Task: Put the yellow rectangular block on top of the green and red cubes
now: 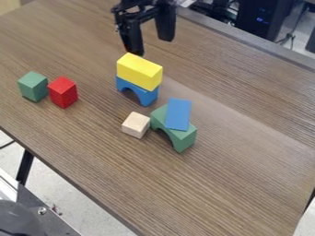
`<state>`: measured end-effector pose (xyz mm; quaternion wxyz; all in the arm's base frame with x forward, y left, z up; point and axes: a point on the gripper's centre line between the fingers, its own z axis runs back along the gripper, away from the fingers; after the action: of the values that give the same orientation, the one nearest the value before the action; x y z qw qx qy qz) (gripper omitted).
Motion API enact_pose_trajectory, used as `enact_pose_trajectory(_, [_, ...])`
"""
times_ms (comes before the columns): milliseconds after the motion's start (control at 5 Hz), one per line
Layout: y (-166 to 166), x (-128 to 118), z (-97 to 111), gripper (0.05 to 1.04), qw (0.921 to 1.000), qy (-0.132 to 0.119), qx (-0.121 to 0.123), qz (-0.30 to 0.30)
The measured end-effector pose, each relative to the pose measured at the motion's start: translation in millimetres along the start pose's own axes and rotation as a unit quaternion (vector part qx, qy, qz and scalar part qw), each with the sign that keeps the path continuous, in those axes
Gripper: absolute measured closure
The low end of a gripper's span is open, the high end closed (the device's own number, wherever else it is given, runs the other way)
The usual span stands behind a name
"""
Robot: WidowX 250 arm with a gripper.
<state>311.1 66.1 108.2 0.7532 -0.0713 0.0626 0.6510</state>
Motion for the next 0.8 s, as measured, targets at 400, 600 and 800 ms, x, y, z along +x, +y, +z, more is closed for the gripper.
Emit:
enact_pose_trajectory(400, [-3,2,-8,0.083,0.9990,0.004,0.027,0.036])
enact_pose_trajectory(600, [4,0,-20,0.083,0.9949,0.016,0.032,0.094])
enact_pose_trajectory(800, [6,0,-22,0.083,0.9914,0.015,0.035,0.125])
